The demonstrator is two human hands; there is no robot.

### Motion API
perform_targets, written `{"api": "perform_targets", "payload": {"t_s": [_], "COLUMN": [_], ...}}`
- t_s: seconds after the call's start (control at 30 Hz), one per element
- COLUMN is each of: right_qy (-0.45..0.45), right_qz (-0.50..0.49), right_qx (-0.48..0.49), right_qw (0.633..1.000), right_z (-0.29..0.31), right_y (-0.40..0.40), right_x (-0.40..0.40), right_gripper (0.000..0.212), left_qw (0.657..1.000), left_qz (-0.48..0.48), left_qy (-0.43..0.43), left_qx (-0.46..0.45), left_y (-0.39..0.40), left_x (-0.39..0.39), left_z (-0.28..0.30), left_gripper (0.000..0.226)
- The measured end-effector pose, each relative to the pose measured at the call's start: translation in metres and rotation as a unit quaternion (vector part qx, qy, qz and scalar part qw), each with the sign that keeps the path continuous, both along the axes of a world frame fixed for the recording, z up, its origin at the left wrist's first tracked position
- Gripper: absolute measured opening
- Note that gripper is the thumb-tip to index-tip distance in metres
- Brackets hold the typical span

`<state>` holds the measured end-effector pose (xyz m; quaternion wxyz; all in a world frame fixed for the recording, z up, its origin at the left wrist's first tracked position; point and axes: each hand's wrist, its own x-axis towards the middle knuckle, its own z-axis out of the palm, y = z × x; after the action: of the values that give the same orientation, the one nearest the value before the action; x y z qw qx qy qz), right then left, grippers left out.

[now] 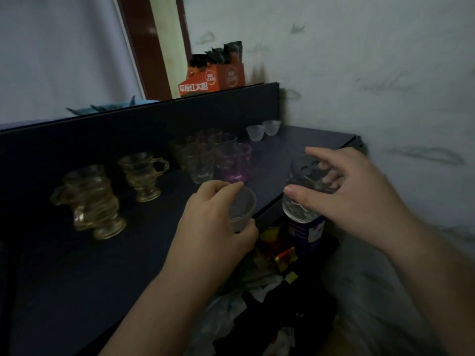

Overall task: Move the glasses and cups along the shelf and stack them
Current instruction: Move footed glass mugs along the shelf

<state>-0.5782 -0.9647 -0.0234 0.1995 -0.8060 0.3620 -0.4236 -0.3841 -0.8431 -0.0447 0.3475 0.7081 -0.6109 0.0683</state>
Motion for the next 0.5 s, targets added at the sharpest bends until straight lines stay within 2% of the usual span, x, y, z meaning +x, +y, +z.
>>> {"api": "perform_targets", "payload": {"t_s": [0.37, 0.5], "right_qy": [0.007, 0.031], "right_qz": [-0.004, 0.025], "right_qx": [-0.037, -0.023], "right_qw": [0.999, 0.999], "right_z": [0.009, 0.005], "right_y": [-0.108, -0.148], "right_x": [0.022, 0.038], "right_gripper": [0.085, 0.082], "left_qw": [1.000, 0.999], "left_qz": [-0.003, -0.003], "left_qy": [-0.027, -0.040], "left_qx": [-0.016, -0.012], "left_y": [-0.097, -0.120], "left_x": [-0.017, -0.018], "left_z": [-0.001, 0.002], "left_gripper": [0.064, 0.065]}}
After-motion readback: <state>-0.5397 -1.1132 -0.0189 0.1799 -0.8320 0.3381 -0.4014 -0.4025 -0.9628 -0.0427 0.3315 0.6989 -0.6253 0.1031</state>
